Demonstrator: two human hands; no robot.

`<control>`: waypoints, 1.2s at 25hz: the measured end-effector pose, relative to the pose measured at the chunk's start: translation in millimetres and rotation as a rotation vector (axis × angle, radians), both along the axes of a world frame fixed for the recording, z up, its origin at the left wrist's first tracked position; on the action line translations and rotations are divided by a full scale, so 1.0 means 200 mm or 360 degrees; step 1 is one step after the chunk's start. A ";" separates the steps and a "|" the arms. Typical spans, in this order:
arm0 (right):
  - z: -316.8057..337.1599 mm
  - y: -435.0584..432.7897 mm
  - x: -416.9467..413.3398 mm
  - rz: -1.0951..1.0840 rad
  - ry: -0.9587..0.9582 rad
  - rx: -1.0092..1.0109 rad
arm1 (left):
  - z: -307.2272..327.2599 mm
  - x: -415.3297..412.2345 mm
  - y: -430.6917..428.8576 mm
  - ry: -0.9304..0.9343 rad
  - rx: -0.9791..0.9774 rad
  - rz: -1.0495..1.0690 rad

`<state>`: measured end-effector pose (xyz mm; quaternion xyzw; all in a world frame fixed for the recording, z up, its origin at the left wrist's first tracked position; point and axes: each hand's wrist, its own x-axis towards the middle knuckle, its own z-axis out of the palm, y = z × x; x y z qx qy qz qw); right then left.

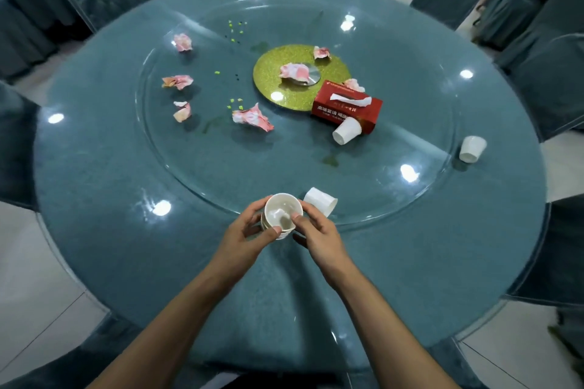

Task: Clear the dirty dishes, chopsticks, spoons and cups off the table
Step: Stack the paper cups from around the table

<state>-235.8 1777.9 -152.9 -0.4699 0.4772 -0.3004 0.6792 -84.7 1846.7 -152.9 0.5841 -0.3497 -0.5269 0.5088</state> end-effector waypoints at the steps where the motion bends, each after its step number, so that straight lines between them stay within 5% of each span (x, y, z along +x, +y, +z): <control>1: -0.01 -0.04 0.03 -0.0025 0.0000 -0.0001 | -0.01 0.03 -0.06 0.0010 0.0010 -0.0015; 23: -0.21 -0.63 0.18 -0.0002 0.0219 0.0102 | -0.22 0.18 -0.59 0.0062 0.0151 0.0269; 30: -0.44 -0.60 -0.12 0.0097 0.1297 -0.0356 | -0.24 0.18 -0.59 0.0151 0.0252 0.0334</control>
